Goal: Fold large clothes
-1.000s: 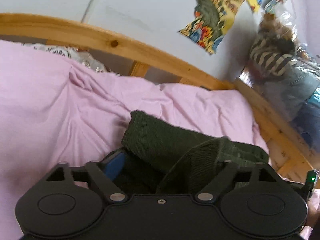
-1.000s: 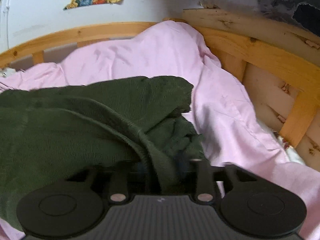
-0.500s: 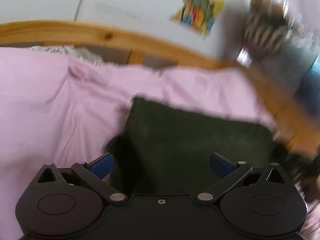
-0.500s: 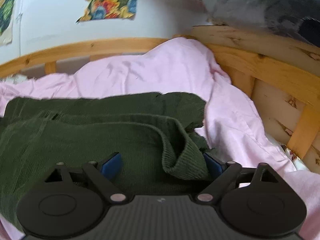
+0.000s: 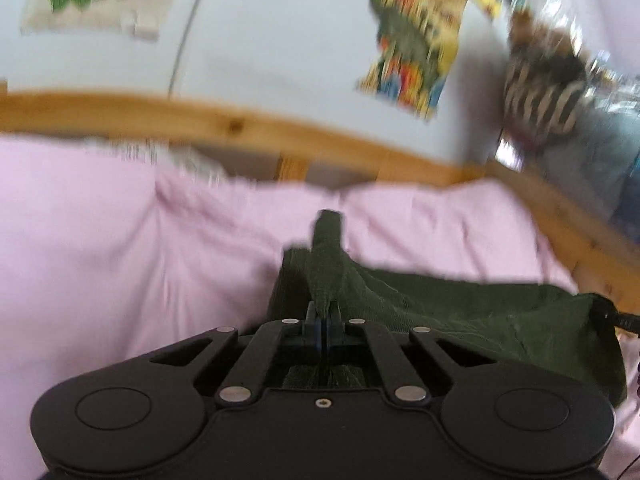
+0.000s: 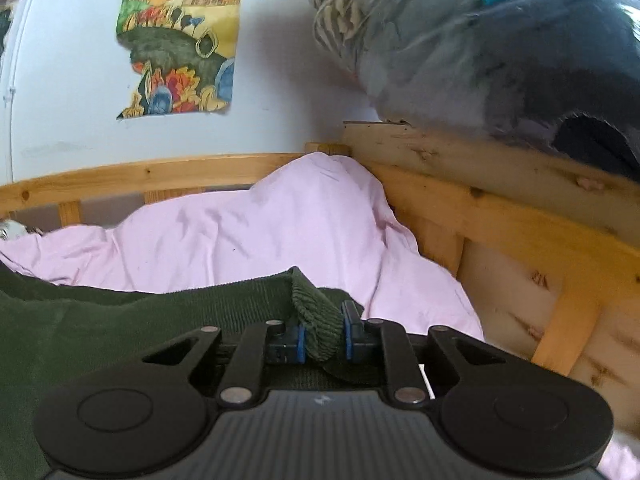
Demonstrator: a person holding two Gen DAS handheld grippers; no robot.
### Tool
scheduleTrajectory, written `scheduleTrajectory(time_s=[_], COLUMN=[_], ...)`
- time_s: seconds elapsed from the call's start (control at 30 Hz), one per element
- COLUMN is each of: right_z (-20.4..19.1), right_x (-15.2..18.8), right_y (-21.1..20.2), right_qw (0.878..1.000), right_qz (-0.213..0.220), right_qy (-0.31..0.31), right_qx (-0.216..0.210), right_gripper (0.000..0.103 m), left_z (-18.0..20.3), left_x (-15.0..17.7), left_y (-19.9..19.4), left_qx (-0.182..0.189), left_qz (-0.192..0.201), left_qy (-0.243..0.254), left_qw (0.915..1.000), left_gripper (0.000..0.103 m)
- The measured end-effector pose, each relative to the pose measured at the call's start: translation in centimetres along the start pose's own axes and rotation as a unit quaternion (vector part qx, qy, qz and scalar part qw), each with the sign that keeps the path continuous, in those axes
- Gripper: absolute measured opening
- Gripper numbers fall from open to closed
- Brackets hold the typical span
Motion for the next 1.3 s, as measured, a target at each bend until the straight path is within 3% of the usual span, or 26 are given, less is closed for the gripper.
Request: scheduleTrajectory(time_s=[0.1, 0.23, 0.33, 0.4, 0.43, 0.47, 0.57, 0.63, 0.73, 0.77, 0.8, 0.93, 1.0, 1.13, 1.3], right_z=[-0.1, -0.9, -0.8, -0.5, -0.2, 0.0, 0.1, -1.3, -5.4, -7.3, -9.5, -16.0, -18.3, -19.2, -18.9], right_x=[1.5, 4.9, 5.2, 5.0, 4.9, 4.7, 4.0, 3.5, 2.8, 2.7, 2.9, 4.3, 5.8, 8.5, 9.0], right_y=[2.5, 5.4, 5.4, 4.7, 4.4, 3.8, 1.4, -0.3, -2.4, -2.7, -2.7, -1.5, 0.2, 2.2, 1.2], right_qw=[0.999, 0.995, 0.996, 0.996, 0.996, 0.997, 0.998, 0.997, 0.995, 0.994, 0.992, 0.982, 0.979, 0.979, 0.981], right_qz=[-0.039, -0.082, -0.079, -0.073, -0.07, -0.065, -0.033, 0.002, 0.057, 0.066, 0.066, 0.058, 0.027, 0.037, 0.055], right_qy=[-0.01, -0.041, -0.033, -0.03, -0.027, -0.021, -0.025, -0.053, -0.078, -0.085, -0.099, -0.145, -0.177, -0.183, -0.172], right_qx=[0.01, 0.028, 0.033, 0.035, 0.04, 0.04, 0.052, 0.058, 0.012, -0.017, -0.047, -0.106, -0.101, -0.084, -0.078], right_gripper=[0.019, 0.022, 0.027, 0.049, 0.071, 0.084, 0.093, 0.098, 0.103, 0.103, 0.103, 0.103, 0.103, 0.103, 0.103], left_z=[0.5, -1.5, -3.7, -4.6, -5.0, -5.3, -6.1, -6.5, -6.1, -5.9, -5.6, -4.2, -3.9, -4.0, -5.1], left_x=[-0.9, 1.2, 3.7, 4.6, 4.8, 4.8, 4.4, 4.0, 3.1, 2.9, 2.7, 3.7, 5.2, 9.1, 10.2], left_y=[-0.2, 2.7, 5.0, 5.7, 5.8, 5.8, 5.4, 4.8, 3.1, 2.3, 1.6, -2.0, -3.6, -4.0, -2.4], left_qx=[-0.011, -0.032, -0.043, -0.052, -0.059, -0.069, -0.07, -0.07, -0.083, -0.095, -0.105, -0.113, -0.125, -0.109, -0.097], left_qz=[0.024, -0.026, -0.069, -0.09, -0.096, -0.097, -0.102, -0.098, -0.082, -0.074, -0.067, -0.075, -0.085, -0.137, -0.16], left_qy=[0.021, 0.01, -0.023, -0.036, -0.039, -0.042, -0.073, -0.095, -0.093, -0.094, -0.098, -0.11, -0.124, -0.163, -0.191], left_qw=[0.9994, 0.9991, 0.9964, 0.9939, 0.9928, 0.992, 0.9896, 0.9882, 0.9888, 0.9883, 0.9873, 0.9846, 0.9807, 0.9709, 0.9636], left_gripper=[0.001, 0.001, 0.002, 0.004, 0.005, 0.008, 0.021, 0.036, 0.073, 0.091, 0.098, 0.102, 0.102, 0.102, 0.089])
Point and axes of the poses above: each gripper's, at about its wrist camera, not at the fingertips, and y roughly the way its jaws point, z to its right, x to its underside, the point moved 8 cm from there along y, roughly the way its jaws point, and after that the axes turned 4 degrees about x, right-handed, at the moved point
